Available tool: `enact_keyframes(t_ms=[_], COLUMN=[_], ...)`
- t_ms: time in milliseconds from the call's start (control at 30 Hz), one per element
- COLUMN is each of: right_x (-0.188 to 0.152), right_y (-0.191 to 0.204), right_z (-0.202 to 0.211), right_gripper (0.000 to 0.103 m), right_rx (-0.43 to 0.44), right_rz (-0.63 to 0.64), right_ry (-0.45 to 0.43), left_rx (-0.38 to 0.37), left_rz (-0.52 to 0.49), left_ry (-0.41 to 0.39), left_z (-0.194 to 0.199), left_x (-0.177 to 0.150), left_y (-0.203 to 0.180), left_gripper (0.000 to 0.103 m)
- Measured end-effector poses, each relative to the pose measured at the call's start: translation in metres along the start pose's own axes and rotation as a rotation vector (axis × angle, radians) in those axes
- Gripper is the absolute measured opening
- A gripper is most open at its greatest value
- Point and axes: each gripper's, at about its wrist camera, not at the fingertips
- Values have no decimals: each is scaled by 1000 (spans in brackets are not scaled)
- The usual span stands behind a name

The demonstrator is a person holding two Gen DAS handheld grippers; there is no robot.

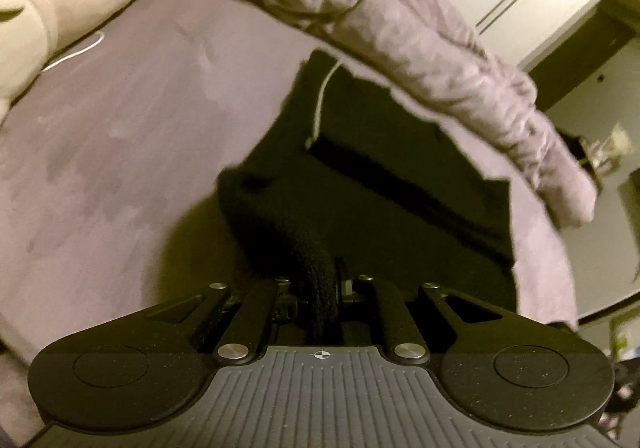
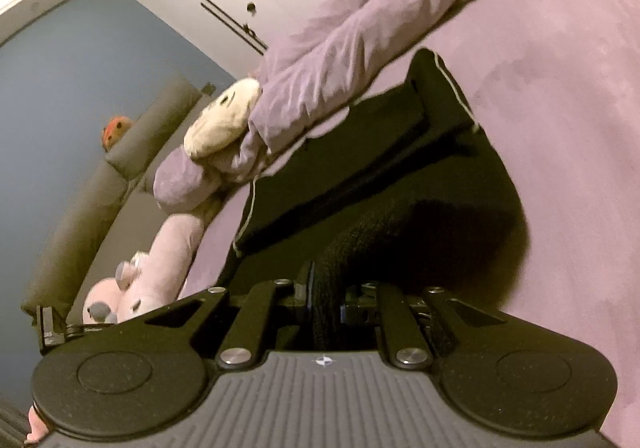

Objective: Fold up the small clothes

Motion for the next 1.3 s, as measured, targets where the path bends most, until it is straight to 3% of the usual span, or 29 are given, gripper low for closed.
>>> enact_keyframes(t_ms=[200,600,733,800,833,867,900,933,1000,1033,1067,1233,1300], right_x=[51,152,184,197,201,203,204,202,189,180,170,124,115], right_y=[-14,-18,-23,-28,-34,-38,-41,-42,-39,-37,-36,-42,-45], right_z=[-55,-127,-154,-174,-187,-197,-204,-207,-199,-192,-185,-159,-156], right_gripper=[10,9,9,9,10,10,19,35,50,59,62,63,63], right_rx=[-17,-173,-219,-254,-272,-285,-313,-363,-358,-349,-340,-396,-415], right_rz=[-69,-183,-222,-239,-265,-284,-296,-304,-272,-252,-229,-63,-34], right_ry=[-50,-103,-155,-165,-170,-172,-166,-174,-243,-257,-252,-183,-167], left_rx=[-3,16,35,61,92,154,208,242,220,198,193,253,223], left_rz=[28,43,62,31,17,11,17,26,41,57,67,33,54], left_ry=[-48,-56,-143,-215,-227,-222,-226,-240,-245,-246,-242,-112,-93], left_z=[-43,-150,-177,-191,-198,-207,-213,-214,-209,-202,-197,-193,-192], left_x=[66,184,221,230,232,233,231,225,209,196,186,132,120], left_y=[9,4,11,13,14,16,18,20,29,38,45,80,90], left_gripper=[10,10,11,17,33,59,66,72,74,82,86,86,86])
Point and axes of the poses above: each gripper's, at about its wrist camera, not at the fingertips, and z roughly against the way its jaws point, y to its left, x to its top, and after that the axes turned 15 degrees about -x, right-handed
